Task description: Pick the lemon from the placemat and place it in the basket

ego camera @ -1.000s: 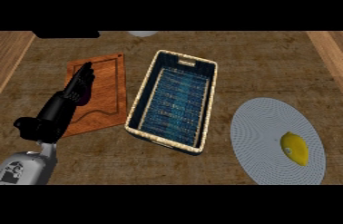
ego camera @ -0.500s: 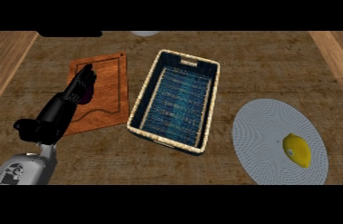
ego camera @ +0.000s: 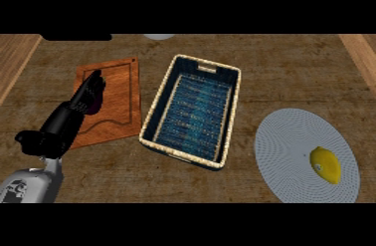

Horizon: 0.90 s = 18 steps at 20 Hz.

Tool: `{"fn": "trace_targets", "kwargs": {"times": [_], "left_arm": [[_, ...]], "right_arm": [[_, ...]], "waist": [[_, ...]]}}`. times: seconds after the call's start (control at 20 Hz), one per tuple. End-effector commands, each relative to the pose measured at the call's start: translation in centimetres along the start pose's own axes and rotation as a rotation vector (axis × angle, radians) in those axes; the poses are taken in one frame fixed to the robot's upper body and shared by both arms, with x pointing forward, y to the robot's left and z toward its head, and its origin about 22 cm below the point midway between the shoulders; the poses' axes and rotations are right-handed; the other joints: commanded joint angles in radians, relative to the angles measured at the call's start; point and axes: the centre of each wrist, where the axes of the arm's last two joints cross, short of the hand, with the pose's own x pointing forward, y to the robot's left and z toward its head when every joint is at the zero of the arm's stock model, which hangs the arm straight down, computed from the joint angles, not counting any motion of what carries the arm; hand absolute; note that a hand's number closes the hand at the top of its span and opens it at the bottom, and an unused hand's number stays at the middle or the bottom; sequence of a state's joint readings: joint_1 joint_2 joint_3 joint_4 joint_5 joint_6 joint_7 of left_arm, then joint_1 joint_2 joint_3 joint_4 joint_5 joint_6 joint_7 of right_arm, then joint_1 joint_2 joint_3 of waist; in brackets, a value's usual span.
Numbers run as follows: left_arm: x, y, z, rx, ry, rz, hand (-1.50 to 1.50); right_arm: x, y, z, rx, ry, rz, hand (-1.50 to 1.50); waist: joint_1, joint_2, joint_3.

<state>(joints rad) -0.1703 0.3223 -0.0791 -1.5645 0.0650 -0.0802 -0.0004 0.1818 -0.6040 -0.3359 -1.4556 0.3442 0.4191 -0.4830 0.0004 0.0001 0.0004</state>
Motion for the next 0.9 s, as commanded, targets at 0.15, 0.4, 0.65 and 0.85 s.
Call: {"fn": "trace_targets", "kwargs": {"times": [0.15, 0.4, 0.65, 0.85], "left_arm": [[-0.4, -0.4, -0.7, -0.008, -0.001, 0.005, 0.00], [-0.1, 1.1, -1.6, -0.004, 0.011, 0.014, 0.00], [1.3, -0.4, -0.9, -0.004, 0.001, 0.005, 0.00], [1.7, 0.2, -1.0, 0.012, 0.000, 0.008, 0.00]], "right_arm": [[-1.9, 2.5, -0.8, -0.030, -0.016, 0.013, -1.50], [-3.1, 3.8, -1.4, -0.024, -0.062, -0.011, -1.50], [-1.9, 0.7, -2.2, -0.023, -0.096, -0.047, -1.50], [1.2, 2.2, -1.3, 0.010, -0.051, 0.007, -1.50]], "waist": [[-0.003, 0.000, 0.000], [-0.003, 0.000, 0.000], [-0.002, 0.000, 0.000], [-0.006, -0.001, -0.001]]}}
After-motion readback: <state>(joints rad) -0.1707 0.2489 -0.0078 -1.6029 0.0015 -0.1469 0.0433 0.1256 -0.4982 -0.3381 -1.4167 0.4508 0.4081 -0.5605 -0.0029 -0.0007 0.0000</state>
